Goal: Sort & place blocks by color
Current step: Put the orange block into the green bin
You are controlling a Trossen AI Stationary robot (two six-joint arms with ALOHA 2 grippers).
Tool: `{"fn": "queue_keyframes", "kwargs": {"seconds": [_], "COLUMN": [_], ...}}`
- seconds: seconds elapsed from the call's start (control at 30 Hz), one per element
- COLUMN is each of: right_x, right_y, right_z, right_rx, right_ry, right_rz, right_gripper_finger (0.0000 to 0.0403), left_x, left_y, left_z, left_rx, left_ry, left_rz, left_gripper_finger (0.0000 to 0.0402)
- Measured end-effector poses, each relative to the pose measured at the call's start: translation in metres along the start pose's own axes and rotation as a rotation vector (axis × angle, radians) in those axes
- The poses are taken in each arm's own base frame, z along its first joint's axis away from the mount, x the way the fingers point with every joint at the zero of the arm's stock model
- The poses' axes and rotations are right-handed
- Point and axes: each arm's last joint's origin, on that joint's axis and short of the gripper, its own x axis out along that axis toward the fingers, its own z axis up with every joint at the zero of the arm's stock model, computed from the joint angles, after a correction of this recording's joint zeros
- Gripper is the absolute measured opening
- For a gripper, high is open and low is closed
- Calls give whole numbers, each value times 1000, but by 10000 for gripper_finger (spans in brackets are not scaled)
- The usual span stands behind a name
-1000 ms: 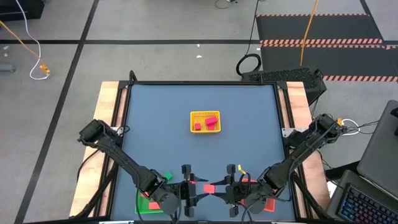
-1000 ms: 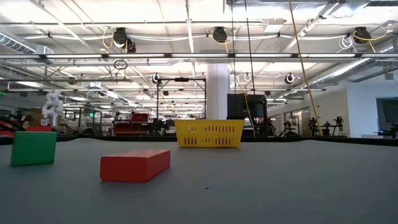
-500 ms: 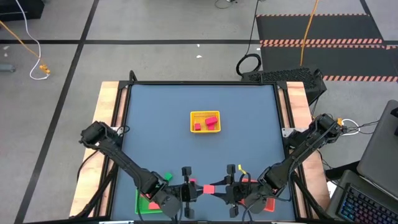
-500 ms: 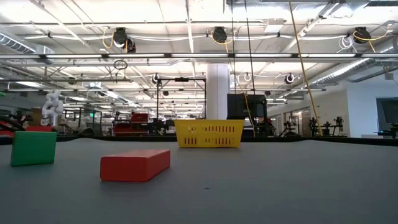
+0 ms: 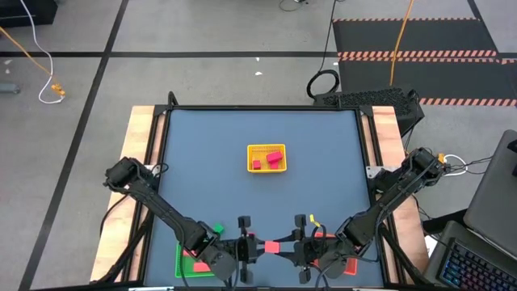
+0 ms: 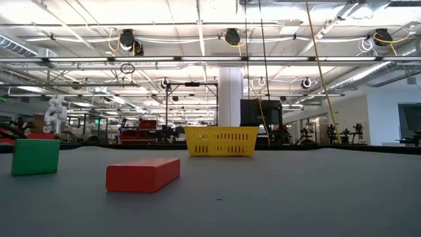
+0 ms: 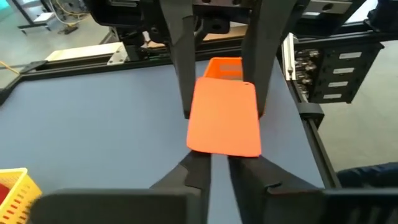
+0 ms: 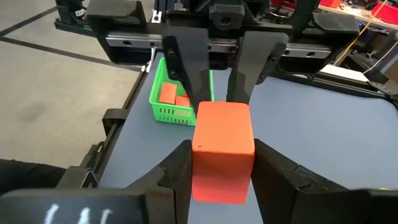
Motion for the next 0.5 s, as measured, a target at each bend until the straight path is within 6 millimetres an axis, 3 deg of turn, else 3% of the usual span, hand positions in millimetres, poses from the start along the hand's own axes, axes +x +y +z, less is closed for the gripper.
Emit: {"fn": "queue_keyframes", "kwargs": {"seconds": [0.33,0.5], "right_x": [0,0], "right_y": [-1,-1], "right_z": [-1,-1], "right_rx": [-8,-3], "right_ry": [6,5], "right_rz": [-8,-8], "right_gripper_finger": [120,120], "left_x": [-3,-2], "left_y": [-4,-2], "left_z": [-2,-1], "left_rx": [3,0], "left_ry": [10,4], "left_rz": [-20,-6], "left_gripper_finger": [231,285]}}
